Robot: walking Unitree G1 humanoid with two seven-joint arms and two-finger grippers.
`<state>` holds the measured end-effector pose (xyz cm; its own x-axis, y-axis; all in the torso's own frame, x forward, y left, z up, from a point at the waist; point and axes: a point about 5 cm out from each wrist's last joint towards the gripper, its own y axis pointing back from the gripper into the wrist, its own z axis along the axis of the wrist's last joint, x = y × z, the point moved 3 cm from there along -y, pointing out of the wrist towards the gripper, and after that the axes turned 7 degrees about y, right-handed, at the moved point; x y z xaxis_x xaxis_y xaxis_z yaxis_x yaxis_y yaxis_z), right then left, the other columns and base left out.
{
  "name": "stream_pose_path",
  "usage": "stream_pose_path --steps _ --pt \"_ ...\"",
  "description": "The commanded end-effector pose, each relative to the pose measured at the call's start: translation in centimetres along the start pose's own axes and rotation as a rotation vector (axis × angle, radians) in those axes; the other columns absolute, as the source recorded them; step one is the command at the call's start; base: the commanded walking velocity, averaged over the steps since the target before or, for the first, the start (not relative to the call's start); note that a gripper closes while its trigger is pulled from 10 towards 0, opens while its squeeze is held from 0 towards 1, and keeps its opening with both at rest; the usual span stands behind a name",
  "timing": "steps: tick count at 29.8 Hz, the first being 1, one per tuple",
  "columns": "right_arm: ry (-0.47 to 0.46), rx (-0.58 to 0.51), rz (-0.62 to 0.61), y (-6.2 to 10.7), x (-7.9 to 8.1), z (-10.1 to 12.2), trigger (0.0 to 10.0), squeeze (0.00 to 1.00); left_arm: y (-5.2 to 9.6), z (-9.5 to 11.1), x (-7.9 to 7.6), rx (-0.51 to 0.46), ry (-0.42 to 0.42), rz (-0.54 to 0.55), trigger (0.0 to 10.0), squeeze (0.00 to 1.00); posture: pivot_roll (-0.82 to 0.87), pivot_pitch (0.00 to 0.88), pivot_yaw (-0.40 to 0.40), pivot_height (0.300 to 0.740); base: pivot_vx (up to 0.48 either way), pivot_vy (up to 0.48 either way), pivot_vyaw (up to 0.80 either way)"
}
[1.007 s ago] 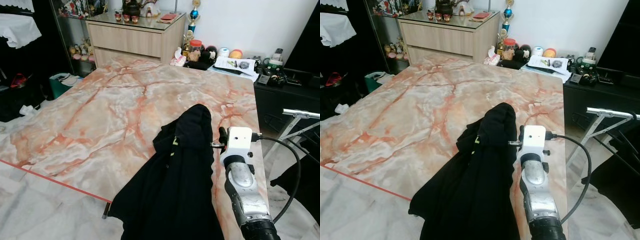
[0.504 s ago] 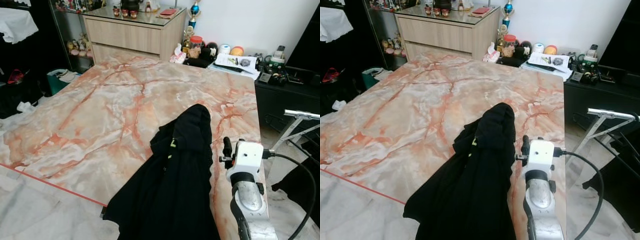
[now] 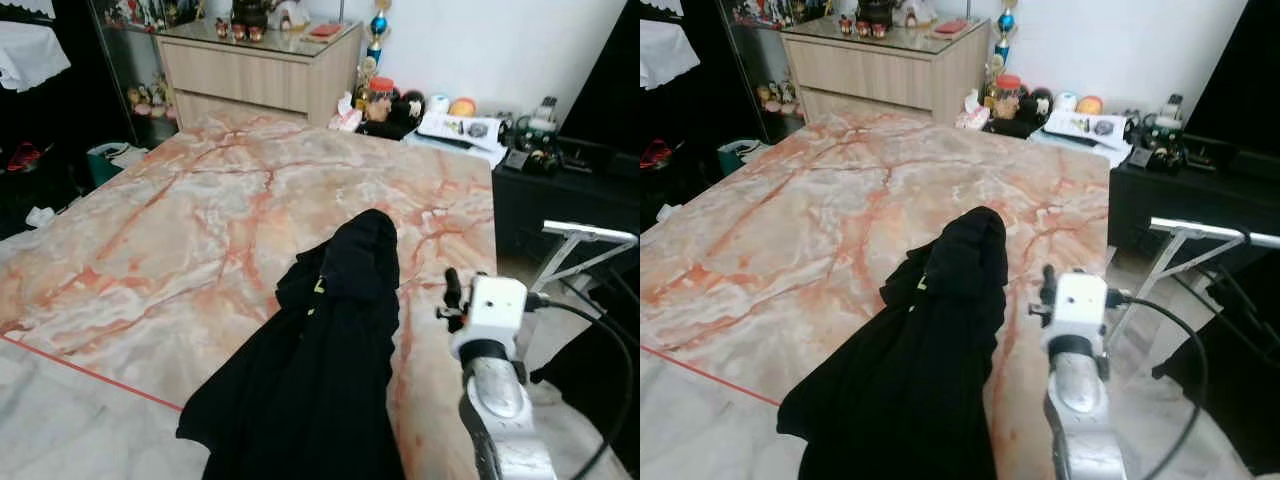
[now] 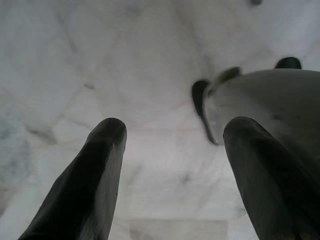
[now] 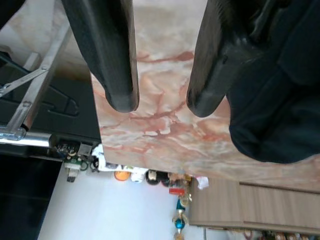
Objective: Hang hanger
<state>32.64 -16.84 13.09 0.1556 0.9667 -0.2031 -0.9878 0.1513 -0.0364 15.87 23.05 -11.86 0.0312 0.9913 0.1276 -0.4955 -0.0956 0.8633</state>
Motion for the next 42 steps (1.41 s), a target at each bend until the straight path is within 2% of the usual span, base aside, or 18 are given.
stream_pose_path --steps 1,42 --pt "-0.005 -0.002 0.013 0.1 0.3 0.2 10.0 0.00 0.1 -0.7 0.0 0.025 -0.004 -0.001 10.0 0.00 0.06 0.066 -0.038 0.740 0.000 -0.401 0.00" --pt "-0.018 0.033 0.006 0.5 0.3 -0.8 10.0 0.00 0.1 -0.6 -0.1 0.025 0.004 -0.007 10.0 0.00 0.06 0.068 -0.043 0.740 0.000 -0.395 0.00"
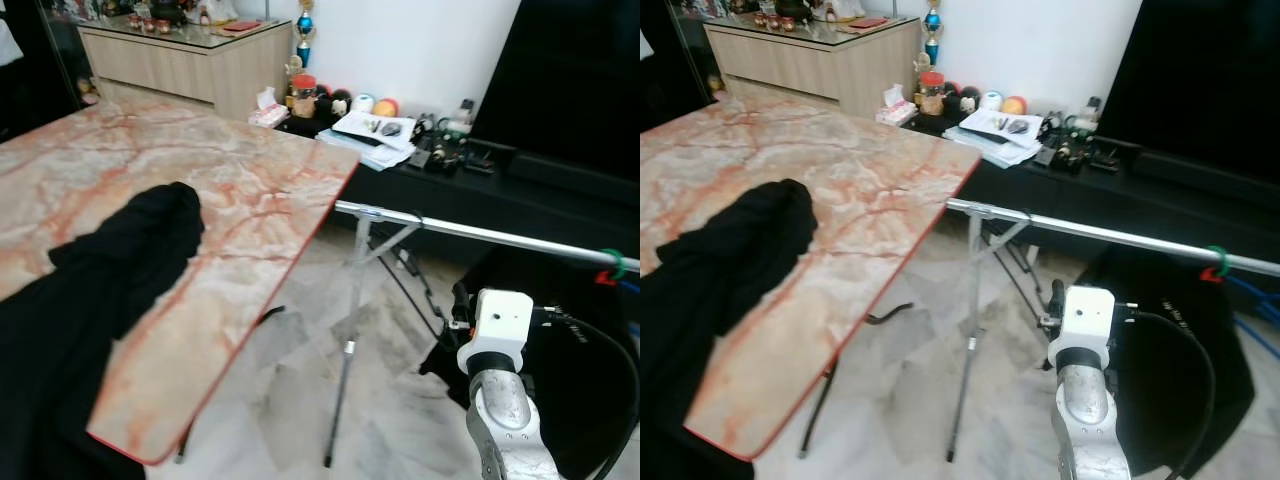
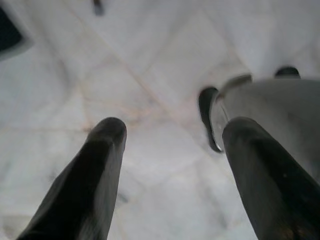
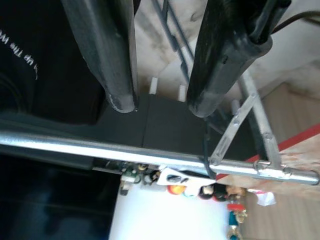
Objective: Hang hanger
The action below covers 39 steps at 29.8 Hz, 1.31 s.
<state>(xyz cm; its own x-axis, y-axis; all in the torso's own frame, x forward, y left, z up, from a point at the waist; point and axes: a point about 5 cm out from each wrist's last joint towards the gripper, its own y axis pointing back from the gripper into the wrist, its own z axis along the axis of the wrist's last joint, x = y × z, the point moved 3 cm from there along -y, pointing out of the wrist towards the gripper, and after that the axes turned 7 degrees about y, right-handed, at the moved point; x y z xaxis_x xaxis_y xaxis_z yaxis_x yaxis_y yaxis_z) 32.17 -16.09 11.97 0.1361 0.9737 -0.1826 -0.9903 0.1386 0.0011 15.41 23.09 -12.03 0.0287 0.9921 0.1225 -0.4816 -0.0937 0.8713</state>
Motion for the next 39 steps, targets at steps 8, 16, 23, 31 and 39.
stream_pose_path --steps 8,16,23,31,39 --pt "-0.033 -0.024 -0.016 -0.4 -0.2 0.7 10.0 0.00 0.0 -0.1 -0.2 0.009 0.007 -0.003 10.0 0.00 0.05 0.065 -0.040 0.740 0.000 -0.387 -0.65" --pt "-0.041 -0.044 -0.016 -0.6 0.1 1.2 10.0 0.00 0.0 -0.1 -0.1 0.008 0.007 -0.002 10.0 0.00 0.05 0.060 -0.037 0.740 0.000 -0.351 -0.06" --pt "-0.036 -0.042 -0.019 -0.6 -0.1 0.9 10.0 0.00 0.0 -0.2 -0.1 0.009 0.014 0.001 10.0 0.00 0.05 0.056 -0.036 0.740 0.000 -0.167 0.00" --pt "-0.035 -0.016 -0.031 -0.4 -0.2 -0.1 10.0 0.00 0.0 -0.2 0.3 0.008 0.002 0.028 10.0 0.00 0.05 0.054 -0.024 0.740 0.000 0.000 0.00" --pt "-0.035 0.008 -0.050 -0.3 -0.8 -0.9 10.0 0.00 0.1 -0.2 0.6 -0.002 0.023 0.065 10.0 0.00 0.05 0.055 -0.024 0.740 0.000 0.000 0.00"
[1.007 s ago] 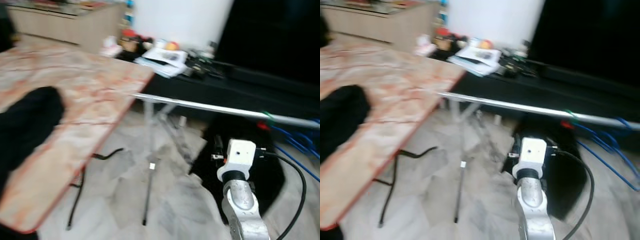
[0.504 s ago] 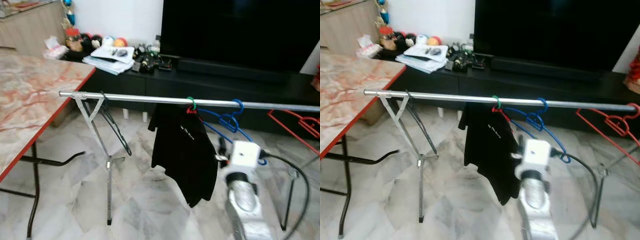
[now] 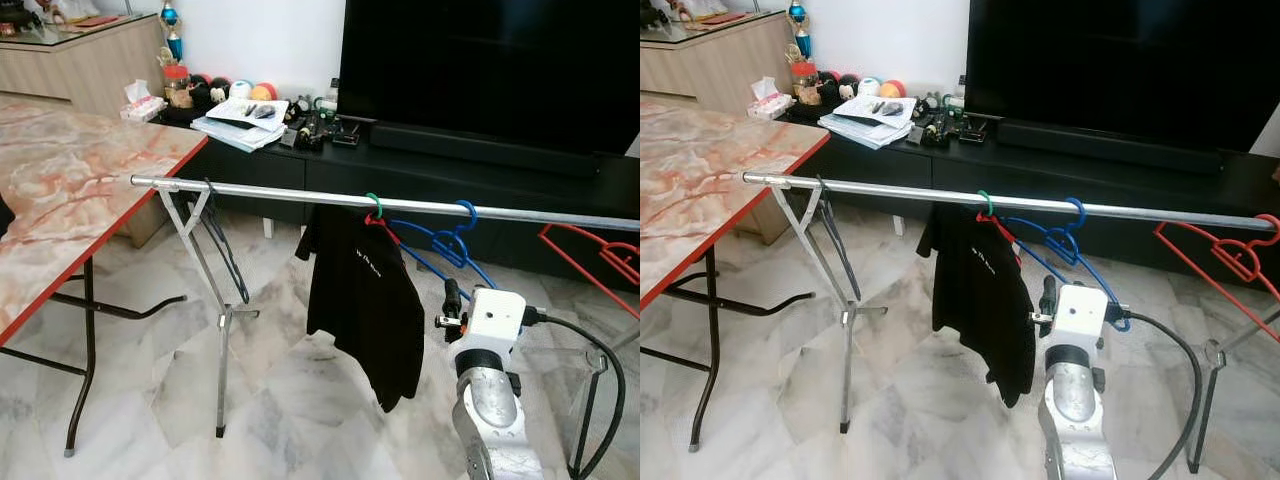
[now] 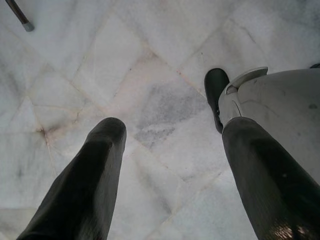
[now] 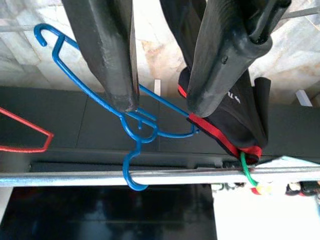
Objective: Hang hanger
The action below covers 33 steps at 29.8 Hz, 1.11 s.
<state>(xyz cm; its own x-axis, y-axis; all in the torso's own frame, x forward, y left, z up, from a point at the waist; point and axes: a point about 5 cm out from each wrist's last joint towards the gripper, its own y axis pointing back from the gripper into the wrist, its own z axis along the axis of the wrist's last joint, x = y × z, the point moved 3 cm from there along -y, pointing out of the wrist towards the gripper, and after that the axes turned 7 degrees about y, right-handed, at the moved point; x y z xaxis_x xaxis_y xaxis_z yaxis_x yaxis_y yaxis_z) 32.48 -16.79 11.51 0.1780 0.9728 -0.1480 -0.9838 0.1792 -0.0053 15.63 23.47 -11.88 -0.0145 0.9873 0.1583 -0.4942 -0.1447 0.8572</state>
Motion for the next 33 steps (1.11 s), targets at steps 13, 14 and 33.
stream_pose_path --steps 13,14,33 --pt "-0.024 0.121 -0.005 0.6 -0.2 -3.5 10.0 0.00 0.1 -0.3 -0.1 0.004 0.004 -0.011 10.0 0.00 0.03 0.052 -0.022 0.740 0.000 0.000 -0.16" --pt "-0.026 0.135 -0.005 0.7 -0.2 -4.0 10.0 0.00 0.1 -0.4 -0.1 0.007 -0.001 -0.014 10.0 0.00 0.03 0.052 -0.021 0.740 0.000 0.000 -0.79" --pt "0.190 0.744 0.156 8.4 0.0 -19.9 10.0 0.00 0.1 -0.5 0.0 0.015 -0.004 -0.027 10.0 0.00 0.02 0.026 -0.003 0.740 0.000 0.000 -0.78"
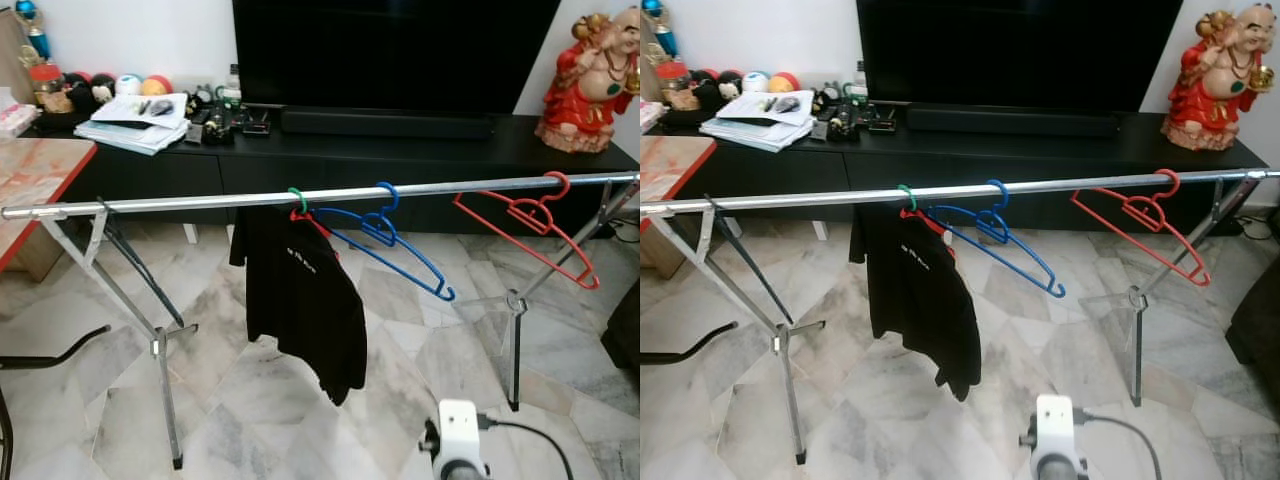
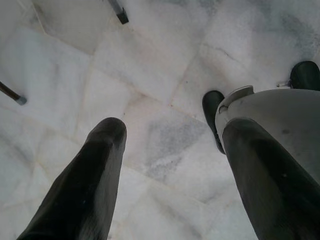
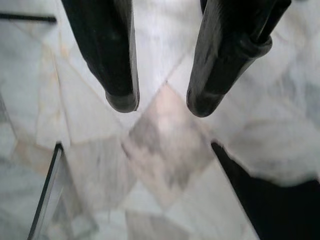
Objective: Hang hanger
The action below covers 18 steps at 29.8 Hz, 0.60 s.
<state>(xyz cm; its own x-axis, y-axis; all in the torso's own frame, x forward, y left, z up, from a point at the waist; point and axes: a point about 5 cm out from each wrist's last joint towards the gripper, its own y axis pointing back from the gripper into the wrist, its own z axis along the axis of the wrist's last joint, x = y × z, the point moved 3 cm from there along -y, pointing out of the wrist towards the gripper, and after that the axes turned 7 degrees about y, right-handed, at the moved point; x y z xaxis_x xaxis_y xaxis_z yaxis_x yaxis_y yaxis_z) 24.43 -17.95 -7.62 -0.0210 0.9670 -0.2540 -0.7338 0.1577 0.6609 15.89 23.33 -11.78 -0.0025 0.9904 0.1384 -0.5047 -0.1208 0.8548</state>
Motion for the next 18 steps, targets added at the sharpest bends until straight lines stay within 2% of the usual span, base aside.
stream_pose_path --steps 1,3,5,7,10,14,18 --pt "0.016 0.052 0.008 0.2 -0.1 -1.5 10.0 0.00 0.1 -0.8 0.1 0.027 -0.003 -0.004 10.0 0.00 0.02 0.026 -0.003 0.740 0.000 0.000 -0.76" --pt "0.039 0.114 0.034 0.6 0.4 -3.5 10.0 0.00 0.1 -0.8 0.1 0.026 -0.001 -0.003 10.0 0.00 0.03 0.021 0.000 0.740 0.000 0.000 -0.76" --pt "0.045 0.118 0.038 0.6 0.4 -3.6 10.0 0.00 0.1 -0.8 0.1 0.026 -0.001 -0.003 10.0 0.00 0.03 0.021 0.000 0.740 0.000 0.000 -0.76" --pt "0.056 0.163 0.053 1.1 0.7 -5.1 10.0 0.00 0.1 -0.8 0.1 0.025 0.002 0.001 10.0 0.00 0.03 0.027 0.000 0.740 0.000 0.000 -0.76" --pt "0.044 0.177 0.053 1.3 0.8 -5.6 10.0 0.00 0.1 -0.6 0.4 0.010 0.003 0.030 10.0 0.00 0.03 0.034 0.000 0.740 0.000 0.000 -0.76" --pt "0.043 0.196 0.066 1.7 1.2 -6.6 10.0 0.00 0.5 0.1 1.9 -0.086 -0.009 0.228 10.0 0.00 0.04 0.047 0.000 0.740 0.000 0.000 -0.76" --pt "0.042 0.210 0.067 1.9 1.3 -7.0 10.0 0.00 0.8 0.6 2.5 -0.142 -0.023 0.311 10.0 0.00 0.04 0.054 0.002 0.740 0.000 0.000 -0.75"
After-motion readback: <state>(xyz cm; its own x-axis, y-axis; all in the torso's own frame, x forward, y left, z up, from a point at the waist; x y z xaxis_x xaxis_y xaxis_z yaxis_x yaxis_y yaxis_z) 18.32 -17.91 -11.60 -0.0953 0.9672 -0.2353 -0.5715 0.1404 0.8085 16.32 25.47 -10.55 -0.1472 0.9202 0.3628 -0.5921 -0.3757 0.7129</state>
